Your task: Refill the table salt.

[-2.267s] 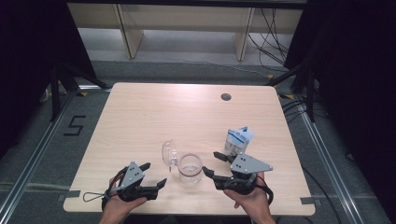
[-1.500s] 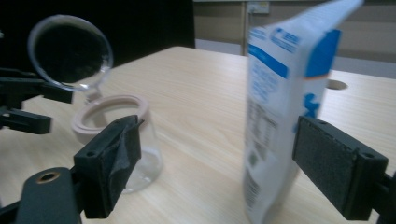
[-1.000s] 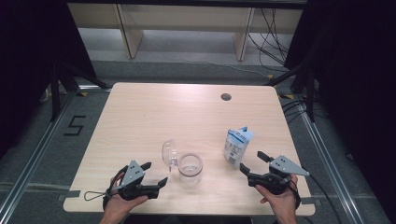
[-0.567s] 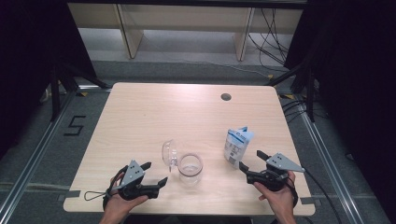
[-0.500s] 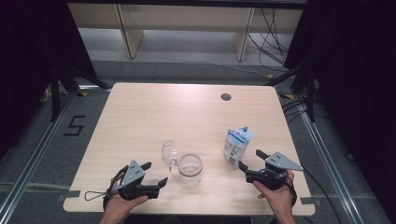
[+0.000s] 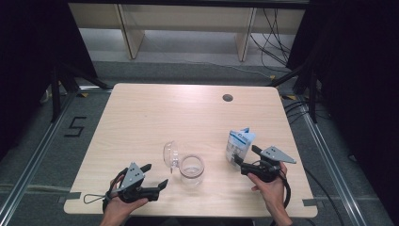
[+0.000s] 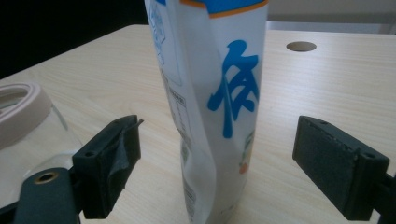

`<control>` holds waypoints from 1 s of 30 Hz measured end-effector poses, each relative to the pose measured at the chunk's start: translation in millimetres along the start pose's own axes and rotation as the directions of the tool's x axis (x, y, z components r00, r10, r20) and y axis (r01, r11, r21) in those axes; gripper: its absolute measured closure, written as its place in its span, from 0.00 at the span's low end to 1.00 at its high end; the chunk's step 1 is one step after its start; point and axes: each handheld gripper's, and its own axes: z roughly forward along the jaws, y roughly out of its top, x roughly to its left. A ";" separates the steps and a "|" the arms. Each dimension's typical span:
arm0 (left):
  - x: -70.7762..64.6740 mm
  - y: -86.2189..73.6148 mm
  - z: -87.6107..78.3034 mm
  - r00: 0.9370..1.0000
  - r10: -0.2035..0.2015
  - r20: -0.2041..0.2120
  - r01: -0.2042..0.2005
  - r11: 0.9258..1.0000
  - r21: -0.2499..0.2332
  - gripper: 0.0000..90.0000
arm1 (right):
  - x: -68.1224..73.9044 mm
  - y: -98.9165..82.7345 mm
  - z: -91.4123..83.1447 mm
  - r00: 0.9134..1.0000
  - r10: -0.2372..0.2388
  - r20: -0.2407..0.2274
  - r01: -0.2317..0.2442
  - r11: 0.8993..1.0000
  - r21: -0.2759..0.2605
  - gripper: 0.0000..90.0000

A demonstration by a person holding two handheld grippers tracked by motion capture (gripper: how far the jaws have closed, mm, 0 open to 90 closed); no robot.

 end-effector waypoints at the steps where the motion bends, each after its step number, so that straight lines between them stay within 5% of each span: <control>1: 0.0 0.0 0.0 1.000 0.001 0.000 -0.001 1.000 0.000 0.20 | 0.3 0.4 2.3 1.000 -0.015 0.007 0.015 1.000 0.015 0.18; 5: 0.1 -0.5 0.6 1.000 0.000 0.007 0.000 1.000 -0.002 0.20 | 0.3 0.6 14.4 1.000 -0.016 0.020 0.016 1.000 -0.019 0.18; 12: -1.0 -0.2 0.1 1.000 -0.008 0.005 0.008 1.000 0.000 0.20 | 8.6 -1.7 30.5 0.999 0.029 0.032 -0.030 0.999 0.017 0.20; 13: -1.3 0.0 -0.3 1.000 -0.005 0.001 0.005 1.000 0.001 0.20 | 6.5 -1.9 33.4 0.999 -0.019 0.044 0.018 1.000 0.014 0.20; 16: -1.0 0.3 -0.3 1.000 0.014 0.000 -0.014 1.000 0.005 0.20 | 8.4 -2.2 37.7 0.999 -0.020 0.034 0.019 0.999 0.038 0.21; 20: -1.3 0.6 -0.5 1.000 0.007 -0.002 -0.007 1.000 -0.010 0.20 | 7.4 -3.7 45.7 0.997 -0.055 0.057 0.057 0.998 -0.031 0.24; 22: -0.8 0.2 -0.1 1.000 0.007 0.004 -0.007 1.000 -0.007 0.20 | 9.6 -5.1 47.8 0.998 -0.018 0.067 0.021 0.999 -0.038 0.24; 30: -2.0 0.4 -0.8 1.000 0.016 0.011 -0.016 1.000 -0.006 0.20 | 7.6 -8.5 49.4 0.998 0.002 0.056 0.001 0.999 -0.044 0.27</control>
